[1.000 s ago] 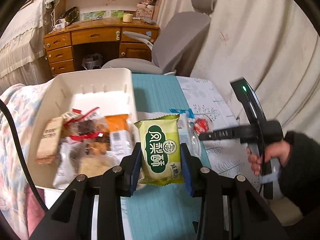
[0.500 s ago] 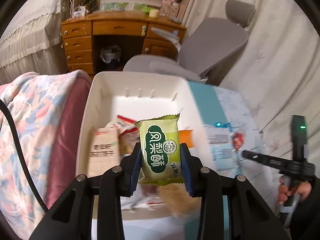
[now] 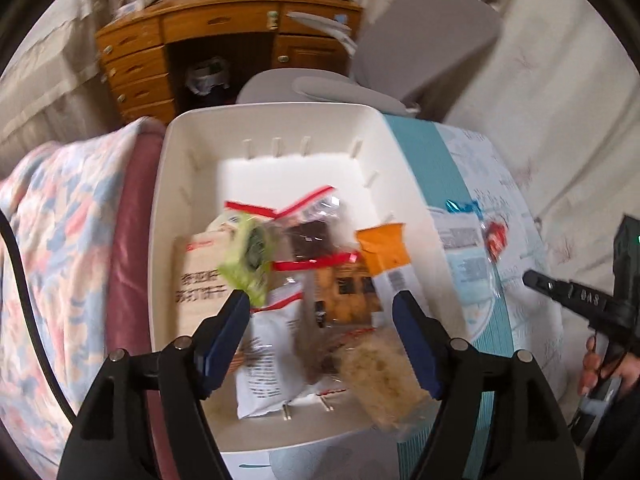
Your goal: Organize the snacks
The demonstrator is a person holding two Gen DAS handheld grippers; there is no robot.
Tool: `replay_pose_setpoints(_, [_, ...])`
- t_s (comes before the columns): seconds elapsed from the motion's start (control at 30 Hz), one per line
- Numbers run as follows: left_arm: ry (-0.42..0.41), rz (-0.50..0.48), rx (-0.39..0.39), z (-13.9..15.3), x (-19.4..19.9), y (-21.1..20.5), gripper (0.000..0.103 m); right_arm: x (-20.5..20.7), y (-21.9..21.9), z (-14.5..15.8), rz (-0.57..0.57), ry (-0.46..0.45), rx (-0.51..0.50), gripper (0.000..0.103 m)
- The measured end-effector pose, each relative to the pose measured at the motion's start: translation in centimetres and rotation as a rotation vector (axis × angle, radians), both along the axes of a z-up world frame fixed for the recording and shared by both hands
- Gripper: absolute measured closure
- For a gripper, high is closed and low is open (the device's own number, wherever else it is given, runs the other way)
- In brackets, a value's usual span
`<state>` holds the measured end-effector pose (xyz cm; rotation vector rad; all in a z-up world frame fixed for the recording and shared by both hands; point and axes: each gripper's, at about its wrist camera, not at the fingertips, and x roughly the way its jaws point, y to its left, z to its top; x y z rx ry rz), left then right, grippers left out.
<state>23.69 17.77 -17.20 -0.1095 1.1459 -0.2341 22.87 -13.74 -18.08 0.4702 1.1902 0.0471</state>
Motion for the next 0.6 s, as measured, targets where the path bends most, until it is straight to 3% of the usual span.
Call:
replay_pose_setpoints(0.07, [-0.008,-0.058,0.021,0.5,0.0,-1.6,0.027,-0.1,-1.1,-0.3,-0.021,0.017,0.012,0.101])
replay_pose_setpoints(0.27, [-0.030,-0.241,0.074,2.7,0.9,-6.5,0.026,0.3,-4.5,-1.2,-0.075,0.045,0.081,0.071])
replay_pose_setpoints(0.6, [-0.041,-0.546,0.161,4.4,3.5,-16.1,0.022,3.5,-8.9,-2.8,-0.086,0.059,0.144,0.051])
